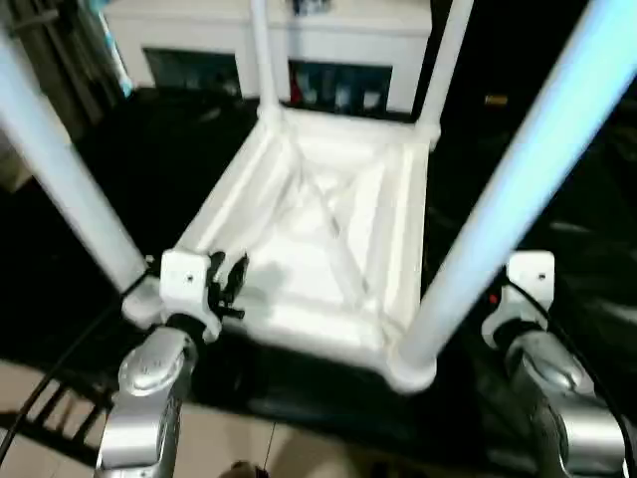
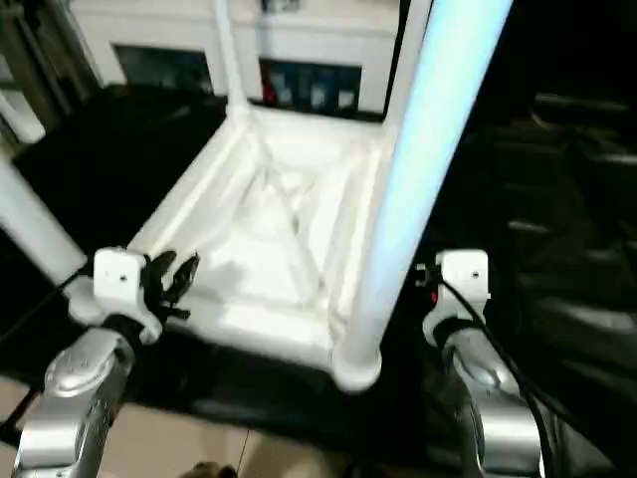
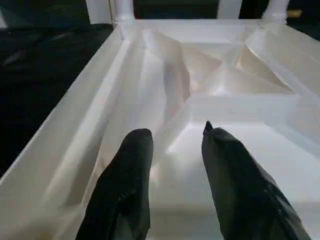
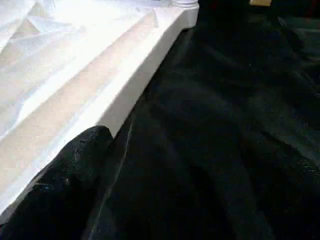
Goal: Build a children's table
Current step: Move to table
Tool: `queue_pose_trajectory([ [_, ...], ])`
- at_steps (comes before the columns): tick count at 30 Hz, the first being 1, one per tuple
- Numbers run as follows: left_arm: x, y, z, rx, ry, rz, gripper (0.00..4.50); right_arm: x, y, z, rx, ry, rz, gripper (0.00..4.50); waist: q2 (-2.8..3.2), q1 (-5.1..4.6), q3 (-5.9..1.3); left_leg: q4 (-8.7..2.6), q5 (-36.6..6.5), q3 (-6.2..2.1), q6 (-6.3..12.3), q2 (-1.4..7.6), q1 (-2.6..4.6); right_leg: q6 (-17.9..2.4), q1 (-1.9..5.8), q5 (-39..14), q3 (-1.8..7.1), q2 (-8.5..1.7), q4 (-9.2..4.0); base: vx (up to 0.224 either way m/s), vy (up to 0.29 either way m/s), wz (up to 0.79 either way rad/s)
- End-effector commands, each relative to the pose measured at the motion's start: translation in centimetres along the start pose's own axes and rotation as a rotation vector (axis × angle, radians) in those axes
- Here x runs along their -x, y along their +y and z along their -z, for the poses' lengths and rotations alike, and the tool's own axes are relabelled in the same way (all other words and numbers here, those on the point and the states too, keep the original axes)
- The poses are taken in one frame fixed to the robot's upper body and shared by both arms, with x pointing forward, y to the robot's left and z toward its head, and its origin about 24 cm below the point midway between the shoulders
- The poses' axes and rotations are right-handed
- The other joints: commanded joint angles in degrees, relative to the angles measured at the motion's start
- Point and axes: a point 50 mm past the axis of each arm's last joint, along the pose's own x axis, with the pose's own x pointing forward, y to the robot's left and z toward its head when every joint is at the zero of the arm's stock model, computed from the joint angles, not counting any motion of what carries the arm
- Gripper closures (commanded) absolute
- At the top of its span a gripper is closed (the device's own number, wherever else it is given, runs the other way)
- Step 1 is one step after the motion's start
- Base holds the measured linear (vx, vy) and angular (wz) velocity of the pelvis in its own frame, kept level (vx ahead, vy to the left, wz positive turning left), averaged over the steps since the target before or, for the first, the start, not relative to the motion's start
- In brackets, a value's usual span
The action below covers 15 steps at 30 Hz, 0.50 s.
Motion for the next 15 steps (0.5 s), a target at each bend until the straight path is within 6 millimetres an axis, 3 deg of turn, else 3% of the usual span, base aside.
queue_pose_trajectory([
  [1, 0.1, 0.0, -0.3, -0.031, -0.006, 0.014, 2.62, -0.1, -1.0, 0.3, -0.009, 0.014, 0.059, 0.07, 0.66, -2.31, -0.48, -3.18, -40.74, -0.40, 0.83, -0.17, 7.32, 1.88, -0.16, -47.45, -5.55, 2.10, -9.11, -0.189, 0.045, -0.07],
  [2, 0.1, -0.1, -0.3, -0.026, -0.009, 0.010, 2.62, -0.1, -1.2, 0.4, -0.013, 0.015, 0.071, 0.07, 3.27, -1.05, 0.48, -12.06, -54.00, 0.25, -2.40, 7.01, 2.53, 1.48, 6.43, -31.89, -3.85, 2.78, 7.90, -0.094, 0.056, -0.22],
  [3, 0.2, -0.1, -0.3, -0.023, -0.009, 0.009, 2.62, 0.0, -1.4, 0.5, -0.017, 0.017, 0.081, 0.07, 1.06, 2.13, 1.69, -14.13, -56.16, 2.15, -2.77, 8.62, -0.90, -1.45, 9.07, -25.55, -3.62, 1.44, 13.83, -0.083, 0.002, -0.24],
  [4, 0.2, -0.1, -0.3, -0.020, -0.008, 0.009, 2.62, 0.0, -1.5, 0.6, -0.021, 0.019, 0.088, 0.07, 1.76, 8.26, 1.05, -12.66, -55.97, 8.60, -1.96, 9.02, 0.87, -2.73, 8.31, -26.47, -3.27, 1.32, 17.19, -0.083, 0.002, -0.24],
  [5, 0.2, -0.1, -0.3, -0.019, -0.002, 0.006, 2.62, 0.0, -1.9, 0.8, -0.027, 0.020, 0.106, 0.07, -1.60, 5.69, -0.39, -3.78, -44.28, 9.15, -7.08, 8.23, 7.68, 3.63, 4.90, -49.40, 5.12, 0.21, 11.60, -0.083, -0.146, -0.36],
  [6, 0.2, -0.1, -0.2, -0.023, 0.004, 0.004, 2.62, 0.1, -2.2, 0.9, -0.029, 0.020, 0.119, 0.07, -4.71, 5.31, 0.58, 8.40, -36.93, 8.08, -9.59, 4.56, 12.89, 8.53, -4.44, -75.11, 6.94, -1.72, -1.57, 0.065, -0.100, -0.66],
  [7, 0.2, -0.1, -0.3, -0.026, 0.003, 0.004, 2.62, 0.1, -2.3, 0.9, -0.029, 0.020, 0.127, 0.07, -4.49, 7.25, 0.78, 10.74, -16.24, 0.84, -0.83, -0.28, 3.27, 9.05, 5.08, -74.50, 18.19, -6.47, -4.76, 0.065, -0.100, -0.66],
  [8, 0.2, -0.1, -0.2, -0.030, 0.006, 0.003, 2.62, 0.2, -2.7, 1.1, -0.023, 0.019, 0.151, 0.07, -4.82, 8.21, 0.51, 11.23, -13.27, -1.32, 0.28, -2.63, 1.53, 10.07, 7.25, -66.87, 19.13, -4.94, -3.75, 0.071, 0.031, -0.56],
  [9, 0.2, -0.1, -0.2, -0.033, 0.000, 0.002, 2.62, 0.4, -2.9, 1.3, -0.023, 0.020, 0.168, 0.07, -5.36, 10.32, 0.71, 9.05, -16.44, -1.83, 0.20, -3.73, 2.89, 10.98, 8.42, -47.21, 23.02, -2.31, -2.58, 0.011, 0.039, -0.22],
  [10, 0.3, -0.1, -0.2, -0.033, -0.001, 0.002, 2.62, 0.4, -3.0, 1.3, -0.022, 0.021, 0.171, 0.07, -5.60, 11.12, 0.45, 8.21, -15.91, -2.84, 0.70, -5.77, 4.34, 7.15, 9.81, -24.18, 26.01, 0.16, -1.68, 0.011, 0.039, -0.22],
  [11, 0.5, -0.1, -0.1, -0.030, -0.004, -0.001, 2.62, 0.5, -3.5, 1.7, -0.027, 0.033, 0.193, 0.07, -5.45, 11.07, -1.68, 6.47, -7.78, -6.14, 5.99, -5.06, 2.09, 3.77, 13.44, 12.31, 25.09, 0.66, 1.92, -0.012, 0.100, -0.04],
  [12, 0.5, 0.0, -0.1, -0.030, -0.004, -0.003, 2.62, 0.5, -3.5, 1.8, -0.029, 0.034, 0.192, 0.07, -3.45, 10.66, -3.05, 4.18, -3.57, -6.90, 7.74, -4.19, 3.04, 3.29, 13.61, 29.13, 23.12, 2.35, 4.46, 0.006, 0.196, 0.04],
  [13, 1.0, 0.2, 0.2, -0.027, 0.000, -0.018, 2.62, 0.5, -3.6, 2.0, -0.040, 0.038, 0.181, 0.07, -2.21, 9.71, -3.87, 1.55, 2.29, -7.12, 9.19, -2.92, 4.64, 2.66, 12.60, 37.99, 19.29, 5.09, 7.54, 0.006, 0.196, 0.04],
  [14, 1.5, 0.5, 0.6, -0.019, 0.013, -0.038, 2.62, 0.5, -3.6, 2.2, -0.047, 0.037, 0.157, 0.07, 0.33, 4.69, -4.85, 2.46, 52.95, -13.09, 17.10, 4.26, 17.21, 0.47, -1.39, 6.67, 8.45, 2.79, 10.01, 0.000, 0.168, 0.05],
  [15, 2.4, 1.0, 1.1, -0.017, 0.024, -0.065, 2.62, 0.5, -3.6, 2.4, -0.050, 0.040, 0.120, 0.07, 0.59, 3.72, -3.18, 1.02, 61.77, -12.84, 14.43, 4.84, 13.16, -1.50, 0.75, 2.66, 7.07, 0.93, 8.71, -0.049, 0.120, 0.00],
])
